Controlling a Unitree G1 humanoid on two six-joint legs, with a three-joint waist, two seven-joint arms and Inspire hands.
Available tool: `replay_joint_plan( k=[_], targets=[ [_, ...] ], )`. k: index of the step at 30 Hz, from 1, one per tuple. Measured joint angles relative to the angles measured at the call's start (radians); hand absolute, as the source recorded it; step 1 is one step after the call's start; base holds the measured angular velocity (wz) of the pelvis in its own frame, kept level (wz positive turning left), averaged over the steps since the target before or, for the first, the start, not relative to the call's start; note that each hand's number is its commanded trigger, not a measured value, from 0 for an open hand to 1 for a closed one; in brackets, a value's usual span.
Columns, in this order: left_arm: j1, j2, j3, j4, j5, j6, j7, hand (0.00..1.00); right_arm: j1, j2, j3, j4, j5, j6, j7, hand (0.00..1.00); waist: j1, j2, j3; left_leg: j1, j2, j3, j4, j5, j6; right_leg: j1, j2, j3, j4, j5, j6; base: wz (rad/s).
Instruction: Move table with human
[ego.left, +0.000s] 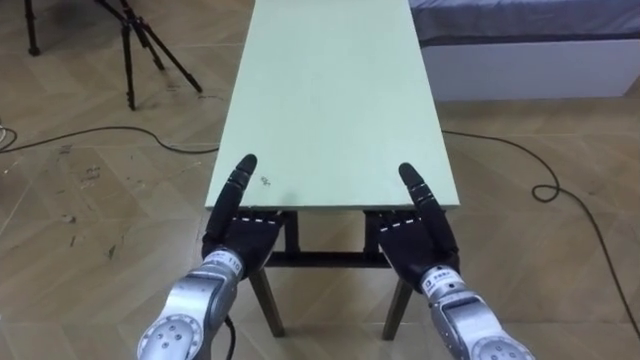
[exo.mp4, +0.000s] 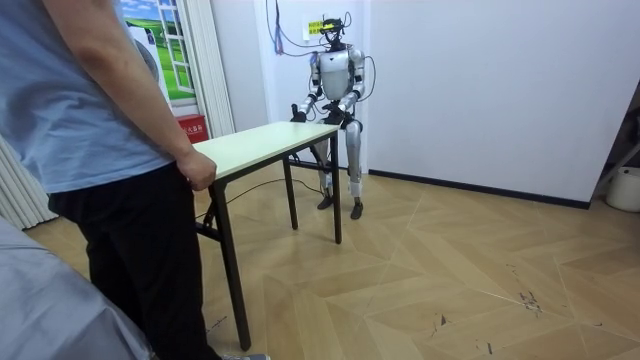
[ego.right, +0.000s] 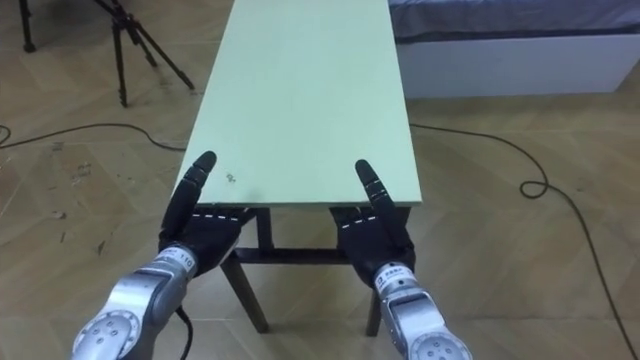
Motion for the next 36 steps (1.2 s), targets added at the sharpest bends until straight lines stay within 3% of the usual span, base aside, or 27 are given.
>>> replay_joint_plan(
  k=[1, 7, 11, 18, 24, 36],
  targets=[
    [0.000, -0.002, 0.000, 0.000, 0.000, -0.003, 0.000, 1.00, 0.000, 0.000, 0.001, 0.000, 0.000, 0.000, 0.000, 1.00, 0.000, 0.000, 0.0000, 0.000, 0.000, 0.000, 0.000, 0.000, 0.000, 0.000, 0.000, 0.000, 0.000, 0.000, 0.000, 0.00],
    [0.000, -0.014, -0.001, 0.006, 0.002, -0.008, 0.000, 1.00, -0.002, 0.000, 0.003, 0.006, -0.006, -0.007, -0.020, 1.00, 0.001, -0.004, 0.0011, -0.003, 0.000, 0.000, -0.001, 0.000, 0.000, -0.003, 0.000, 0.000, 0.000, 0.000, 0.000, 0.00],
    [0.000, -0.014, -0.009, 0.029, 0.008, -0.009, 0.005, 1.00, -0.064, 0.007, 0.011, 0.115, -0.005, -0.025, -0.057, 1.00, 0.001, -0.009, 0.0007, -0.012, 0.000, 0.001, -0.003, 0.000, 0.000, -0.012, 0.000, 0.000, 0.001, 0.000, 0.000, 0.00],
    [0.000, -0.014, -0.016, 0.072, 0.015, -0.031, 0.005, 1.00, -0.066, 0.003, 0.081, 0.131, -0.014, -0.071, -0.058, 1.00, -0.019, -0.017, -0.0010, 0.003, -0.002, 0.005, -0.038, 0.000, 0.000, -0.015, 0.000, 0.005, 0.000, 0.000, 0.000, -0.02],
    [0.000, 0.001, -0.026, 0.080, 0.024, -0.031, 0.004, 1.00, -0.068, -0.002, 0.102, 0.130, -0.012, -0.084, -0.063, 1.00, -0.022, -0.017, -0.0013, 0.010, -0.003, 0.011, -0.042, 0.000, 0.000, -0.012, -0.002, 0.005, 0.000, 0.000, 0.000, -0.02],
    [0.000, 0.002, -0.032, 0.088, 0.024, -0.042, 0.000, 1.00, -0.070, -0.002, 0.112, 0.130, -0.010, -0.093, -0.067, 1.00, -0.027, -0.013, -0.0012, 0.009, -0.003, 0.013, -0.042, 0.000, 0.000, -0.013, -0.002, 0.004, -0.001, 0.000, 0.000, 0.00]
  ],
)
